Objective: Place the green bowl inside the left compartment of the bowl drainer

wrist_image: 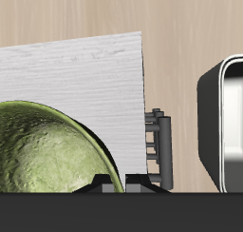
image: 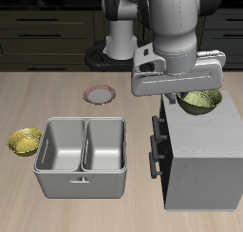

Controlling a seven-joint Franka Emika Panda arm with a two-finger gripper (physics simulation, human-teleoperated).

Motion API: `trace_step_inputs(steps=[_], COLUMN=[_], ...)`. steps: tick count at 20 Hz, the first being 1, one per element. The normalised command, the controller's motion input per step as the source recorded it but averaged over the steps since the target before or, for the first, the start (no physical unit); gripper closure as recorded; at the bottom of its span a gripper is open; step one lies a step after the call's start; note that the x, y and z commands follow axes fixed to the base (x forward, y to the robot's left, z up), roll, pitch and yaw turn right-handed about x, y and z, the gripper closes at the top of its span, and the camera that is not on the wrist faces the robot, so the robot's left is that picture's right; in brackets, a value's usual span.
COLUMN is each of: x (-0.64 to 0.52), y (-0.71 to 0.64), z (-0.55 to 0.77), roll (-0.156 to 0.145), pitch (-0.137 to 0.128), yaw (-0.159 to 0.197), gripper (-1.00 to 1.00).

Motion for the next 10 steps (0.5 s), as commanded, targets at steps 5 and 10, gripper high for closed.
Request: trace_step_inputs(steps=[5, 10], x=[-0.23, -0.20], y=[-0.28, -0.44], z=[0.22, 0.28], roll=[-0.009, -0.029], pitch=[-0.022, -0.042], yaw=[0.014, 0.016], gripper=[1.00, 1.00])
